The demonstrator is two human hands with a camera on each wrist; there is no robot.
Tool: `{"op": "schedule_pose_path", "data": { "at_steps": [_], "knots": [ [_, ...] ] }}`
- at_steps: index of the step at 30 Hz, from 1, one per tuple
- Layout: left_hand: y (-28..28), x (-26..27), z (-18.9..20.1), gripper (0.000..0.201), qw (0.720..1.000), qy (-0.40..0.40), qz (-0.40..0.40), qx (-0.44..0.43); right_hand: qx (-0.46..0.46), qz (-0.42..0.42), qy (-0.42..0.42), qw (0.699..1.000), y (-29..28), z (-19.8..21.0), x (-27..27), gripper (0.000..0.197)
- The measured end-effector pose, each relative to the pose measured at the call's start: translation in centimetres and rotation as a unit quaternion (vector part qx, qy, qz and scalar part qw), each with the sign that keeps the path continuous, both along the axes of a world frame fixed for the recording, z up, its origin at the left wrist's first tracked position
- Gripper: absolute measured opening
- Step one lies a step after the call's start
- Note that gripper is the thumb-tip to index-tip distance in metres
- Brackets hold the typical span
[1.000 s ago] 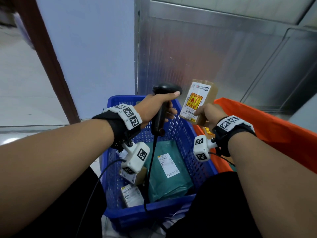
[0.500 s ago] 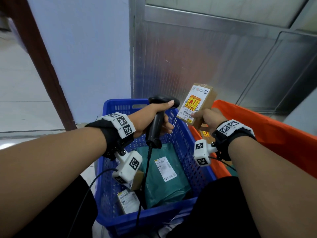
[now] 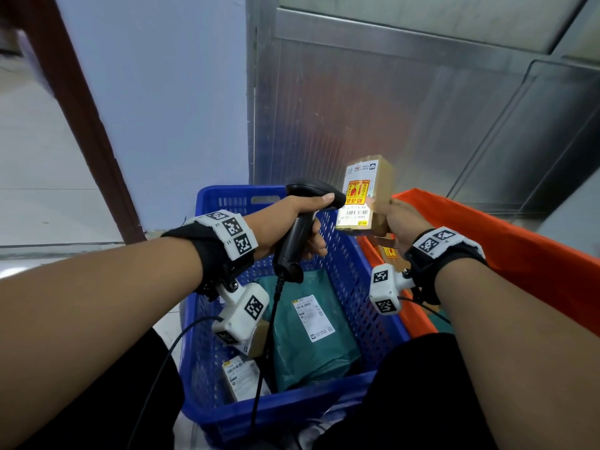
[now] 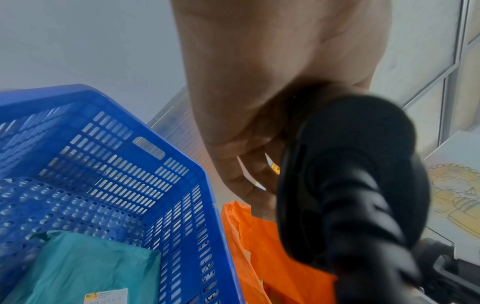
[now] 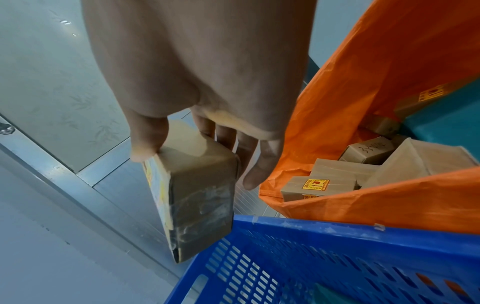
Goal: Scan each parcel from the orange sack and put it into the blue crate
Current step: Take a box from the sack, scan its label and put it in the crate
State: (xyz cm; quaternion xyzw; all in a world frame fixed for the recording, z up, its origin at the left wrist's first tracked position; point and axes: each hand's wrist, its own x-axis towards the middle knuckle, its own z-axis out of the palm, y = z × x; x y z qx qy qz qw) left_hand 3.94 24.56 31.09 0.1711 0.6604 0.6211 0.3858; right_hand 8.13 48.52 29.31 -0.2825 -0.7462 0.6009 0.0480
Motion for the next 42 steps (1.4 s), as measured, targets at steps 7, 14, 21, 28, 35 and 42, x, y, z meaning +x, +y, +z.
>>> {"op": "schedule_pose_path", "data": {
  "at_steps": [7, 14, 21, 28, 35, 42],
  "knots": [
    [0.2, 0.3, 0.2, 0.05, 1.0, 0.012, -0.007, -0.008, 0.012, 0.034, -0.021, 0.999, -0.4, 0.4, 0.3, 0.025],
    [0.2, 0.3, 0.1, 0.05, 1.0, 0.004, -0.014, -0.005, 0.007, 0.003, -0.029, 1.0, 0.0, 0.5, 0.2, 0.03],
    [0.2, 0.3, 0.0, 0.05, 1.0, 0.008, -0.021, -0.008, -0.005, -0.019, -0.03, 0.999, -0.1, 0.7, 0.2, 0.029],
    [0.3, 0.3, 0.0, 0.049, 1.0, 0.01, -0.016, -0.014, 0.057, -0.019, -0.137, 0.989, -0.4, 0.3, 0.2, 0.041],
    [0.2, -0.4, -0.4, 0.047, 0.998, 0.049, 0.022, -0.011, 0.098, 0.039, -0.239, 0.965, -1.2, -0.9, 0.6, 0.03],
    [0.1, -1.2, -1.1, 0.054, 0.993, 0.09, 0.07, -0.029, 0.224, 0.194, -0.337, 0.894, -2.3, -0.6, 0.4, 0.034]
  ]
}}
